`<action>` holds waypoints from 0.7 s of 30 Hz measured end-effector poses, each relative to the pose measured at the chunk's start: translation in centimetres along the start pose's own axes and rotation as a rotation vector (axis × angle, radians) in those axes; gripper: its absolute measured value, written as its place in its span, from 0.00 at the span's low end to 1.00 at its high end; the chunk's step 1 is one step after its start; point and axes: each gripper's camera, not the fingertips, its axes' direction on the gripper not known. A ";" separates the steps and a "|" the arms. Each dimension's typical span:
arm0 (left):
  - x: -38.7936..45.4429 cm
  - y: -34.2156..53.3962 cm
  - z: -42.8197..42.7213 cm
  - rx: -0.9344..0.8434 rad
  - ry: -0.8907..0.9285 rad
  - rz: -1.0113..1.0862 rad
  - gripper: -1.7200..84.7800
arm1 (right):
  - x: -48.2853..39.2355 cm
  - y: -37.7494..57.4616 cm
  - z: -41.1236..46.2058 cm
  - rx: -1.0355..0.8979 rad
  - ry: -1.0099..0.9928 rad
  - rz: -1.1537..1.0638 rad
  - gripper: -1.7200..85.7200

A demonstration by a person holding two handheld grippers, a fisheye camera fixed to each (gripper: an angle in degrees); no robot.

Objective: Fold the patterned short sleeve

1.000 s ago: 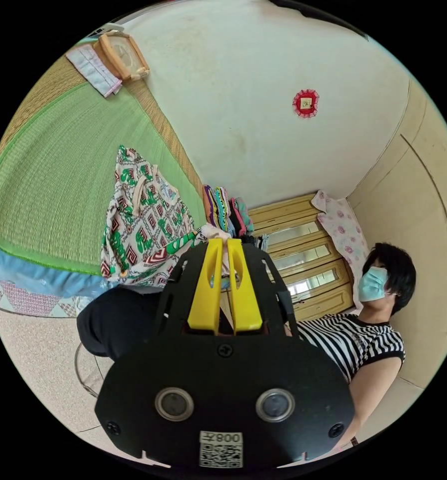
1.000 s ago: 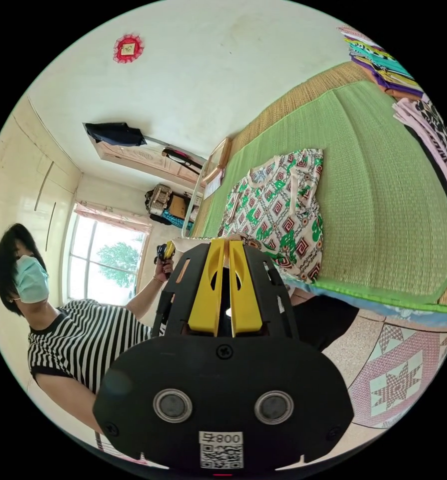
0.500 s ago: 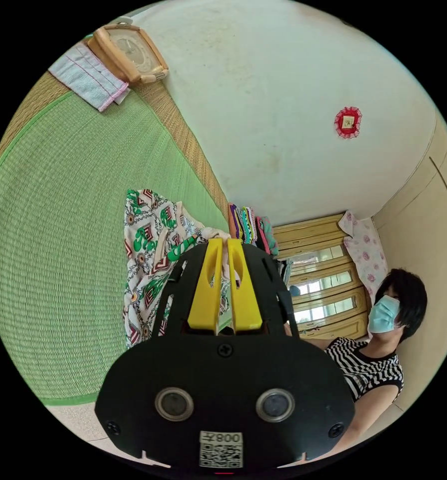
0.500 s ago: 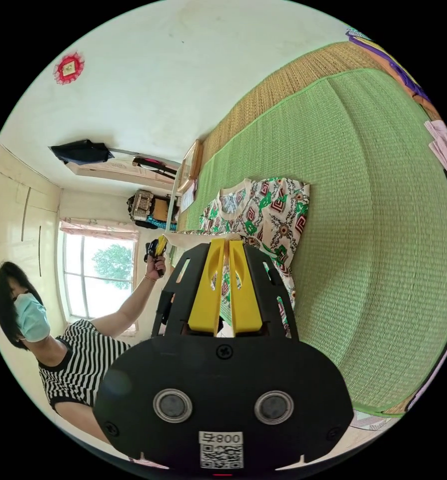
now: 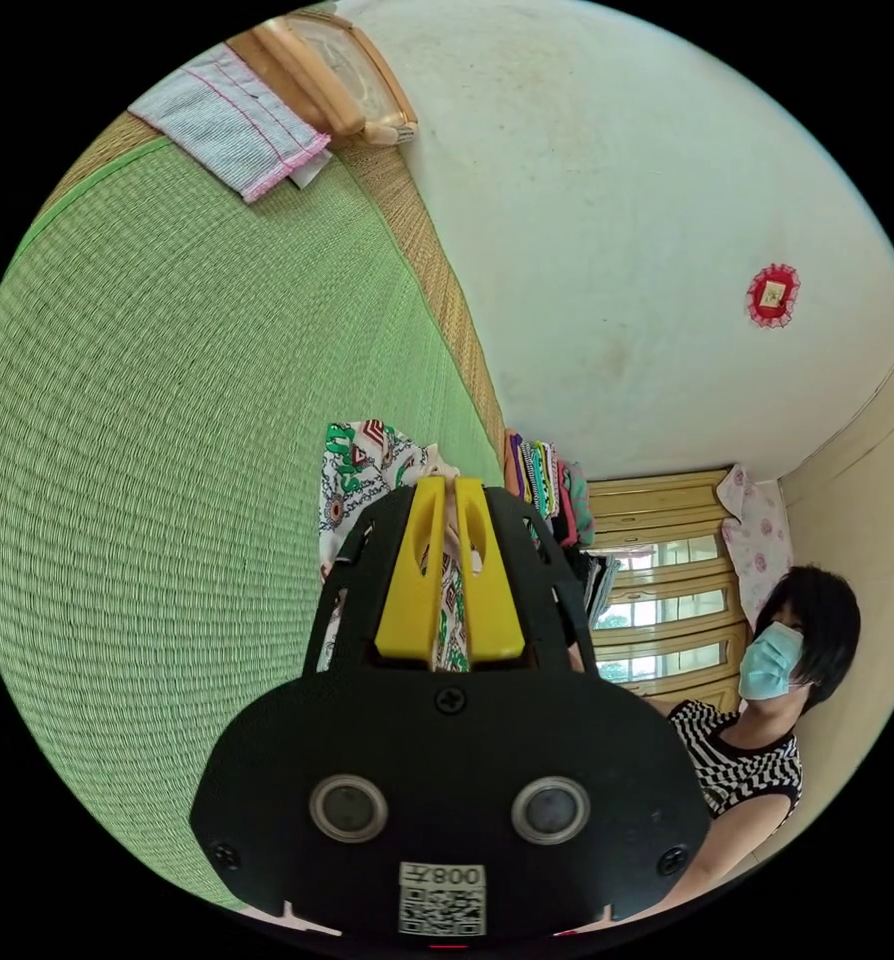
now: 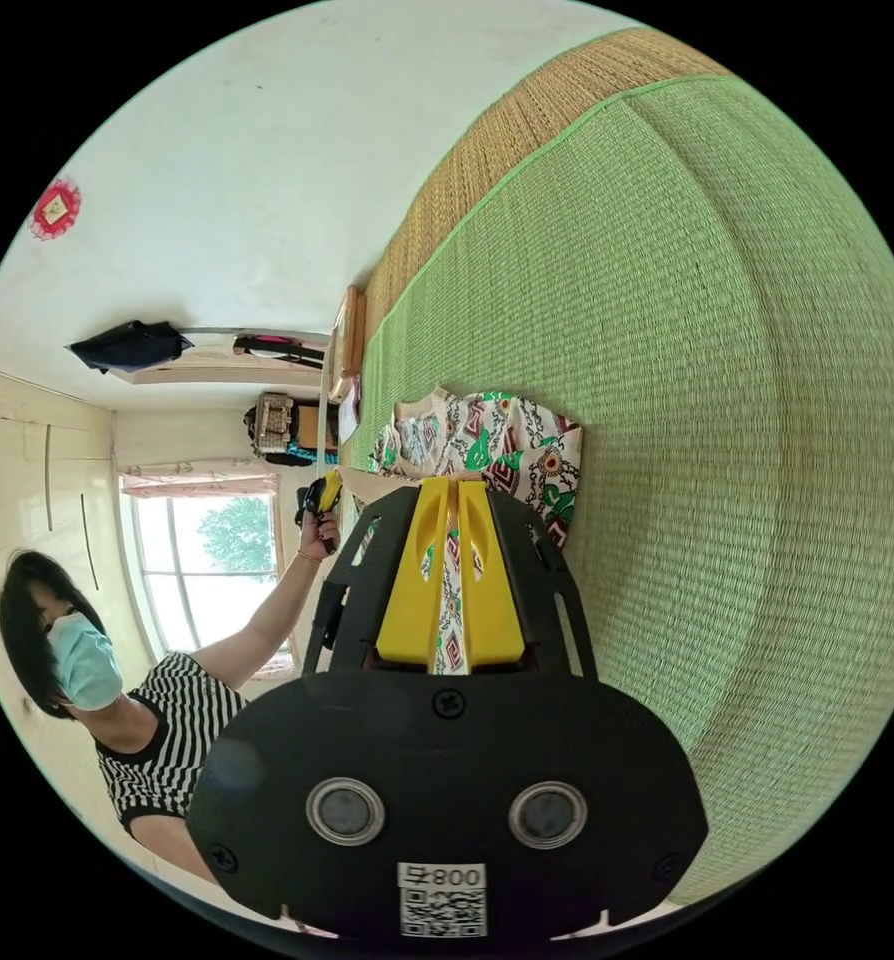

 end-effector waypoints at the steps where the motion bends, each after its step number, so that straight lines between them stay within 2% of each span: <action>1: 0.2 -0.7 0.4 0.002 0.007 0.001 0.04 | -0.3 -0.6 0.0 0.005 -0.003 -0.001 0.03; 5: 0.9 -2.8 1.9 0.017 0.049 0.004 0.04 | -1.7 -2.2 0.5 0.012 -0.017 -0.017 0.03; 9: 1.1 -4.5 3.4 0.003 -0.003 -0.027 0.05 | -1.7 -4.0 1.3 0.015 0.012 0.033 0.04; 17: 2.4 -6.3 6.0 0.091 -0.035 -0.067 0.08 | -3.8 -6.3 2.1 0.113 0.014 0.067 0.05; 21: 3.0 -6.3 6.6 0.158 0.031 -0.068 0.09 | -5.5 -6.5 2.2 0.152 0.019 0.042 0.06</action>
